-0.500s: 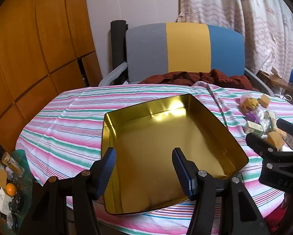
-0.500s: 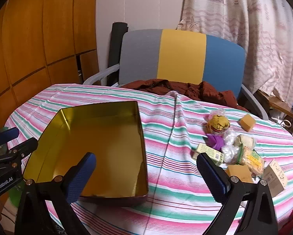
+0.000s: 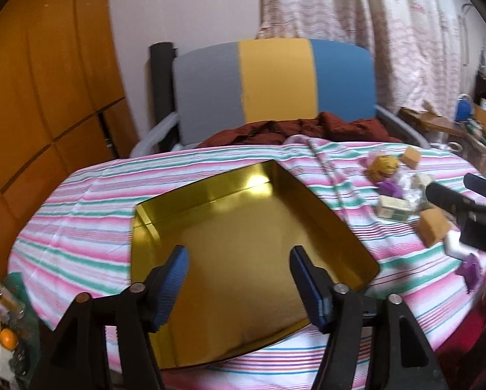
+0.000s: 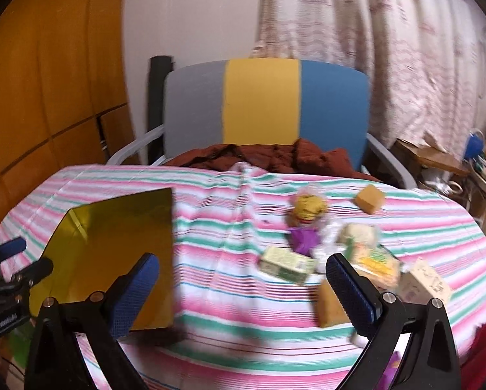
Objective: Organize objects
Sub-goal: 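Move both tools from the gold tray toward the cluster of items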
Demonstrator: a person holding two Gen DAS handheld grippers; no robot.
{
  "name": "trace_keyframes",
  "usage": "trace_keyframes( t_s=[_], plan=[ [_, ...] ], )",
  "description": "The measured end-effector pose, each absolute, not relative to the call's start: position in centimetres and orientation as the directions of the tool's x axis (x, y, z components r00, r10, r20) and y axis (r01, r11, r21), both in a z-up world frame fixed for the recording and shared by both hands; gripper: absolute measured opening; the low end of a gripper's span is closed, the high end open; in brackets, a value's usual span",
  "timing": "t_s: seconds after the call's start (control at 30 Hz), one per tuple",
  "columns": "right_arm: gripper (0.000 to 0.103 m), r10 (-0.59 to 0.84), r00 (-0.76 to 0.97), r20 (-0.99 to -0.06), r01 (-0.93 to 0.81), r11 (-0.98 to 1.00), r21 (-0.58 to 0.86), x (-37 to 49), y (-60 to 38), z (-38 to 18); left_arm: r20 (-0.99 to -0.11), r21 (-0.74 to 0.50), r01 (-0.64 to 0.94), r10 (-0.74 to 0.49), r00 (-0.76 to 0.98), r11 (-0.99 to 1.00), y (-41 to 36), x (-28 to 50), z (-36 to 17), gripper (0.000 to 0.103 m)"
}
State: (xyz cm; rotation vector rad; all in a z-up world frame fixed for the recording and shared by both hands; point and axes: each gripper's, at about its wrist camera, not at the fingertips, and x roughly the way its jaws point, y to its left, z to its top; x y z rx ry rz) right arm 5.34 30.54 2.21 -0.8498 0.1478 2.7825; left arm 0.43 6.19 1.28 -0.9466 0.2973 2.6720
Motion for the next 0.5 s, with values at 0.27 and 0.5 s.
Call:
trace_keyframes(
  t_s=[0.27,0.5],
  plan=[
    [0.103,0.285,-0.748,-0.599,-0.462,-0.872,0.162,9.7,40.8,3.4,-0.625,0.072,-0.515,0.364,-0.69,-0.854,11.0,0.9,1.7,0.069],
    [0.103,0.329,-0.689,-0.646,-0.594,-0.767,0.243,13.8,48.0,3.5,-0.681,-0.043,-0.678,0.518,-0.517,-0.734,16.5,0.9,0.6,0.069]
  ],
)
